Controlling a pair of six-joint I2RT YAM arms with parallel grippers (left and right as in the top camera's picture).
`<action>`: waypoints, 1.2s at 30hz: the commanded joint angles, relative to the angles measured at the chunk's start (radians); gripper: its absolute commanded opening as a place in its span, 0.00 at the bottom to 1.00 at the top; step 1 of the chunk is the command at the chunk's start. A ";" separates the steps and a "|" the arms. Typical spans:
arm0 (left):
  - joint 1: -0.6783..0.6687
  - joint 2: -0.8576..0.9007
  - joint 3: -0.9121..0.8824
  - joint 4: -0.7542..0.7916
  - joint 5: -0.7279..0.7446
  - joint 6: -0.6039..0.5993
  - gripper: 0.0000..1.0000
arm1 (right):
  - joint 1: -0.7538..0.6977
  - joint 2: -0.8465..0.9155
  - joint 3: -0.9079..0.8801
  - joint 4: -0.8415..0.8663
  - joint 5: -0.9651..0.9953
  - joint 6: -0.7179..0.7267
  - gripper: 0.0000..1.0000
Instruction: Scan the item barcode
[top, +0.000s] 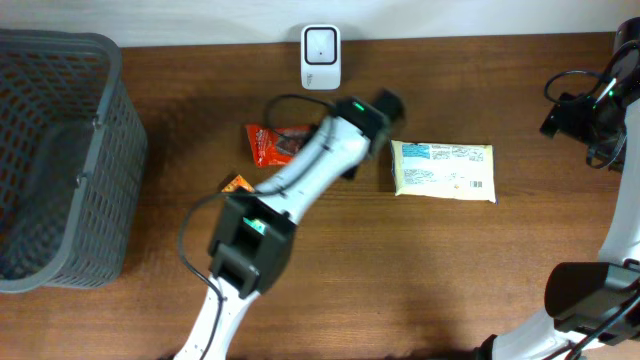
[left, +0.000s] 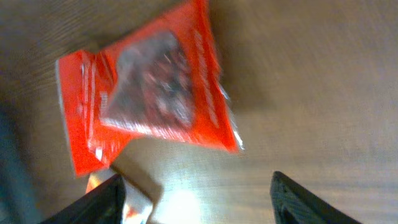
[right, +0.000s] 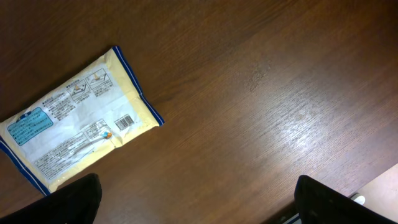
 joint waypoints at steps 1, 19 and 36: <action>0.101 -0.007 0.023 0.058 0.231 0.206 0.72 | 0.002 0.005 0.006 0.000 0.016 -0.006 0.98; 0.076 -0.002 -0.210 0.385 0.045 0.318 0.67 | 0.002 0.005 0.006 0.000 0.016 -0.006 0.98; 0.089 -0.003 -0.353 0.487 -0.057 0.318 0.00 | 0.002 0.005 0.006 0.000 0.016 -0.006 0.98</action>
